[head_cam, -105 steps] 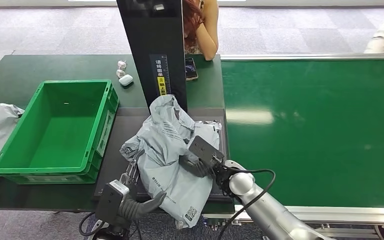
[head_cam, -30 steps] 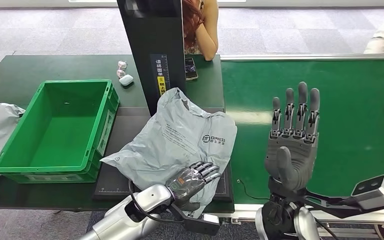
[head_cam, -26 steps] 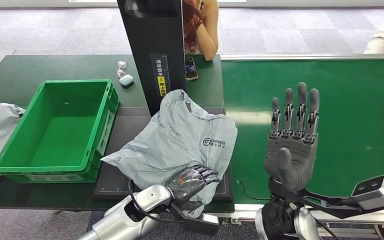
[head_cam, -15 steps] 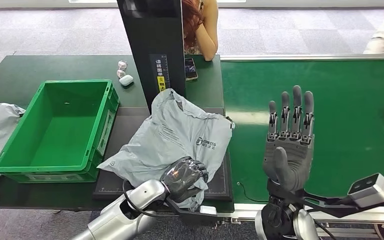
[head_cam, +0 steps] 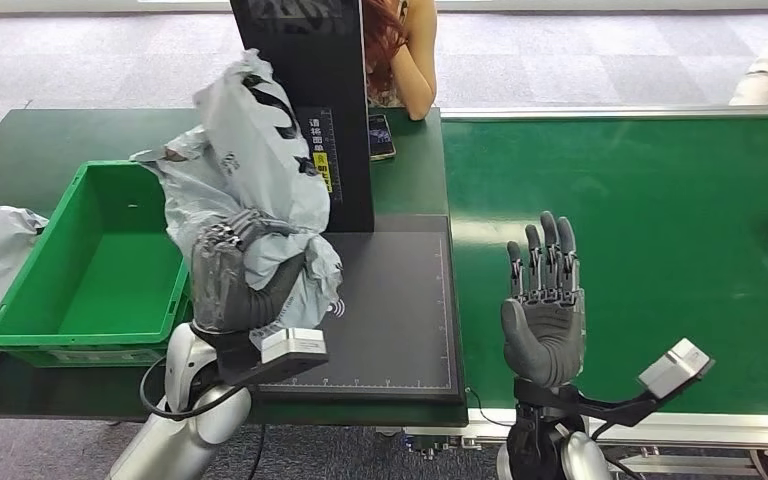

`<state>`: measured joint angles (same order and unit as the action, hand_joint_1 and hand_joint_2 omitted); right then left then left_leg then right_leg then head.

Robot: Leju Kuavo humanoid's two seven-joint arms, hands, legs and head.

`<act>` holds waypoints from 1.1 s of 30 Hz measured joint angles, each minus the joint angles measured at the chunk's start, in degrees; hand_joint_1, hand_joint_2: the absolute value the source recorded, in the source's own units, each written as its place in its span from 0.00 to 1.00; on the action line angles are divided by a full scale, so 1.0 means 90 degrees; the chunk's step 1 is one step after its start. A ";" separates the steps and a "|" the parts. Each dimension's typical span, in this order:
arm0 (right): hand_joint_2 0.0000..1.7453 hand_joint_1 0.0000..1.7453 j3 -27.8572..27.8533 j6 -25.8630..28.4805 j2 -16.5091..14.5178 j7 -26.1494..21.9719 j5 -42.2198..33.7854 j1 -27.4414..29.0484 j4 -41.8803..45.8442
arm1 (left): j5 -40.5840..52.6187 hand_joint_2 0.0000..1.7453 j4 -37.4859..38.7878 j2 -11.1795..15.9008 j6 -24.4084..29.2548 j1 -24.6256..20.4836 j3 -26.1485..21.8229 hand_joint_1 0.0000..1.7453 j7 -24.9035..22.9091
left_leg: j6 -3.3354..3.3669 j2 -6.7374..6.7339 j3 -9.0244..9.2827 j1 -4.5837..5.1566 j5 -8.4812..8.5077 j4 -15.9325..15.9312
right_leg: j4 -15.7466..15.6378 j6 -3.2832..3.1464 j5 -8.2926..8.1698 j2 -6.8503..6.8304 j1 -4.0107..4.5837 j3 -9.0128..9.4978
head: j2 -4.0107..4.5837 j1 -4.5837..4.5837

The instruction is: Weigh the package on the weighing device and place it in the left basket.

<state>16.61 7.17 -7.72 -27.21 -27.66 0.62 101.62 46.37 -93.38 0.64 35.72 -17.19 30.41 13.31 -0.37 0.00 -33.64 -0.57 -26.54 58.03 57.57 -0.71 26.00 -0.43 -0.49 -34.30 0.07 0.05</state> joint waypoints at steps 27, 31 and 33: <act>1.00 0.00 -0.0008 -0.0563 -0.0106 0.0093 -0.0101 0.0281 -0.0339 | 0.1070 1.00 0.2248 0.0283 -0.0615 -0.1660 -0.2604 1.00 -0.1368 | -0.0014 -0.0003 0.0002 -0.0006 0.0010 0.0000 | 0.0002 -0.0015 -0.0011 0.0004 0.0009 -0.0005 | 0.0000 -0.0001; 1.00 0.00 0.0014 -0.0602 -0.0107 0.0124 -0.0169 0.0143 -0.0455 | 0.1441 1.00 0.3519 0.0466 -0.0617 -0.2385 -0.2724 1.00 -0.1636 | -0.0019 -0.0003 0.0002 -0.0008 0.0014 0.0000 | 0.0005 -0.0020 -0.0014 0.0004 0.0012 -0.0005 | 0.0000 0.0000; 1.00 0.00 0.0038 -0.0607 -0.0109 0.0133 -0.0183 0.0105 -0.0494 | 0.1652 1.00 0.4064 0.0552 -0.0615 -0.2679 -0.2759 1.00 -0.1813 | -0.0020 -0.0004 0.0002 -0.0009 0.0014 0.0000 | 0.0007 -0.0020 -0.0014 0.0005 0.0012 -0.0005 | 0.0000 0.0000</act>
<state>16.94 1.70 -8.70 -26.01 -29.31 1.57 97.17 61.24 -56.81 5.61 30.18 -41.30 5.58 -3.01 -0.55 -0.03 -33.62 -0.64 -26.41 58.02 57.63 -0.90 25.87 -0.39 -0.38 -34.35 0.07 0.05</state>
